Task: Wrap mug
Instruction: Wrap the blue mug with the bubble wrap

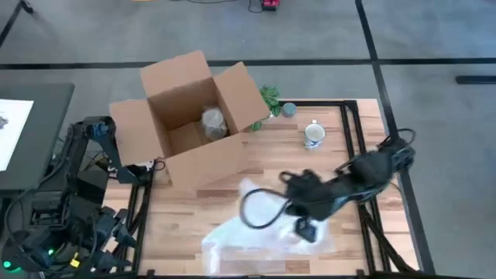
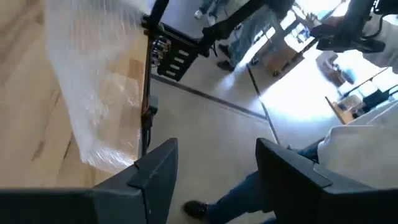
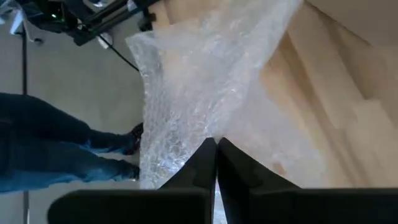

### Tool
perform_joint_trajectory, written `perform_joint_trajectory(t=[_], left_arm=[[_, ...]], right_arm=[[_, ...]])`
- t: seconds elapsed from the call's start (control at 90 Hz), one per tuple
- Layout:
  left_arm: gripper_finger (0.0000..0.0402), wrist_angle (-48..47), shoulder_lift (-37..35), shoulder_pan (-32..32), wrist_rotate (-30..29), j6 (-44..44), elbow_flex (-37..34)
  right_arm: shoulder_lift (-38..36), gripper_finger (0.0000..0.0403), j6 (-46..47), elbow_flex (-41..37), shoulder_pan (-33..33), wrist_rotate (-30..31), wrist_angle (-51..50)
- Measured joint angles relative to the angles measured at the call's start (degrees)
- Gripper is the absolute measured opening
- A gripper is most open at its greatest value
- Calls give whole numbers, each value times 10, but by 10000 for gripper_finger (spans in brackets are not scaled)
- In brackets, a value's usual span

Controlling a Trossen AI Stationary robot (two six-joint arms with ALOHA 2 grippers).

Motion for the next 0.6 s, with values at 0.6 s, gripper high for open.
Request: perform_joint_trajectory(t=[0.6], left_arm=[[195,4,0,29,-21,-29,0]], right_arm=[[54,0,-20,-2,-9,104,232]])
